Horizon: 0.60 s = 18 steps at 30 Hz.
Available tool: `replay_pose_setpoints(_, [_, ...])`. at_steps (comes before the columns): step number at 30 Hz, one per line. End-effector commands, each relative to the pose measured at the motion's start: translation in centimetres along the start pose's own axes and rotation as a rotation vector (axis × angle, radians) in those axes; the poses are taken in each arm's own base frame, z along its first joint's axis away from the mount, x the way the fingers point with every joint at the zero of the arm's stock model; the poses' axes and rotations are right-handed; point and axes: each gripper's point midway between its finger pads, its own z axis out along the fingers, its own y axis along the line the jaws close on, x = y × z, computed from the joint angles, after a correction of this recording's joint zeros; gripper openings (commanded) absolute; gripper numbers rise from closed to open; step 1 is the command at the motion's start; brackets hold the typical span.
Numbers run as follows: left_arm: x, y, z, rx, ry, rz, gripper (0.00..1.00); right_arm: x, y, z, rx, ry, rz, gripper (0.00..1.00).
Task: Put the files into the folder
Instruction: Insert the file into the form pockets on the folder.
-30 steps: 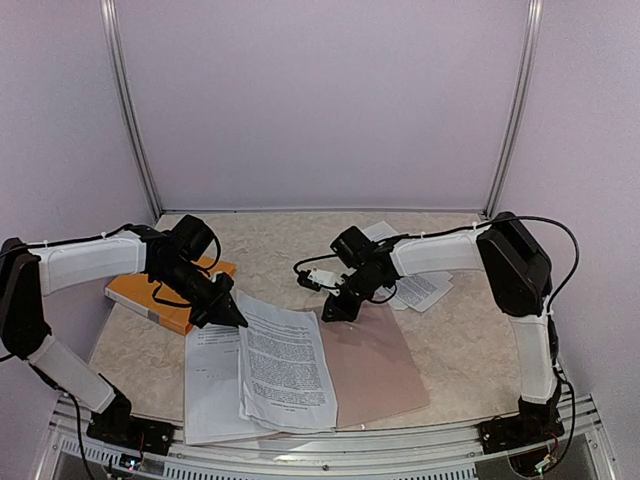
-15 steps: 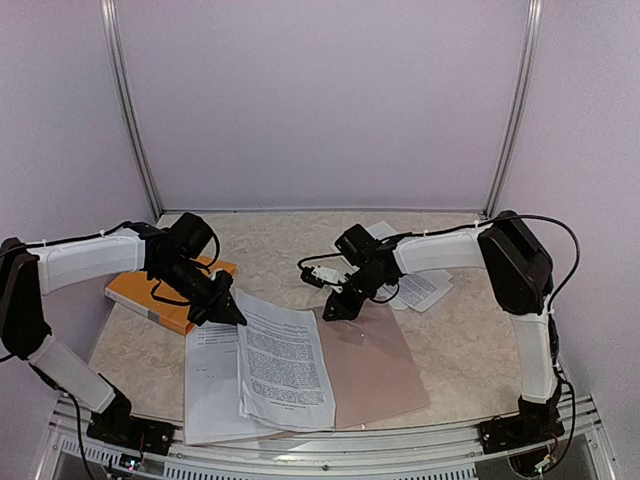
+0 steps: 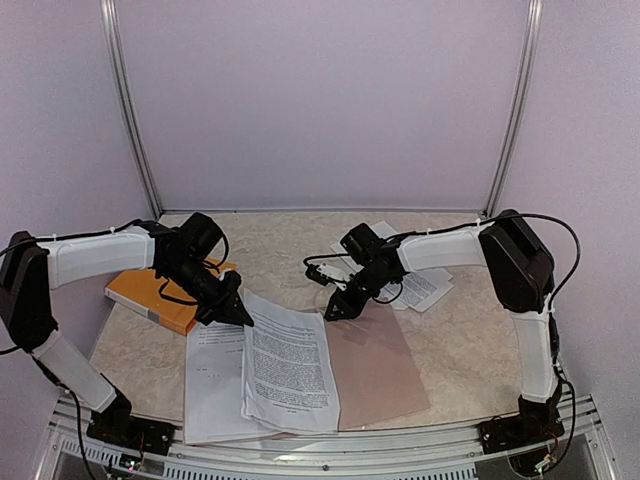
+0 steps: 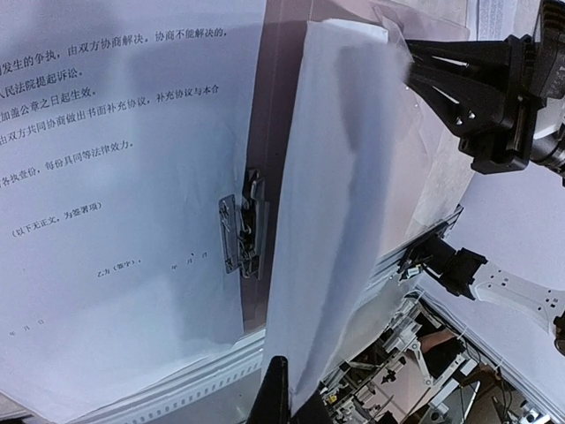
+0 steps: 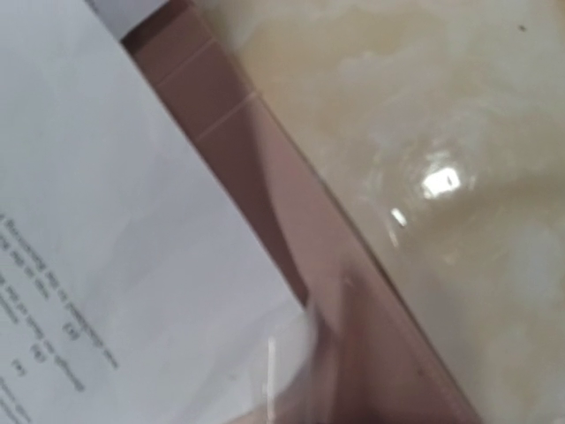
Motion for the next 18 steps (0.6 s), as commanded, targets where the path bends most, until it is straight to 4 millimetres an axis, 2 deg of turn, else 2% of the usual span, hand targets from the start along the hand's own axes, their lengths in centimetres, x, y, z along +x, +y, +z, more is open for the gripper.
replay_pose_setpoints(1, [-0.5, -1.4, -0.1, 0.031, -0.013, 0.037, 0.0, -0.1, 0.6, -1.1, -0.018, -0.012, 0.015, 0.15])
replay_pose_setpoints(10, [-0.7, -2.3, 1.1, 0.075, 0.005, 0.029, 0.0, -0.6, 0.8, -1.4, -0.029, -0.028, 0.027, 0.17])
replay_pose_setpoints(18, [-0.1, -2.1, 1.6, 0.083, 0.018, 0.012, 0.0, -0.5, 0.6, -1.6, -0.012, -0.031, 0.037, 0.21])
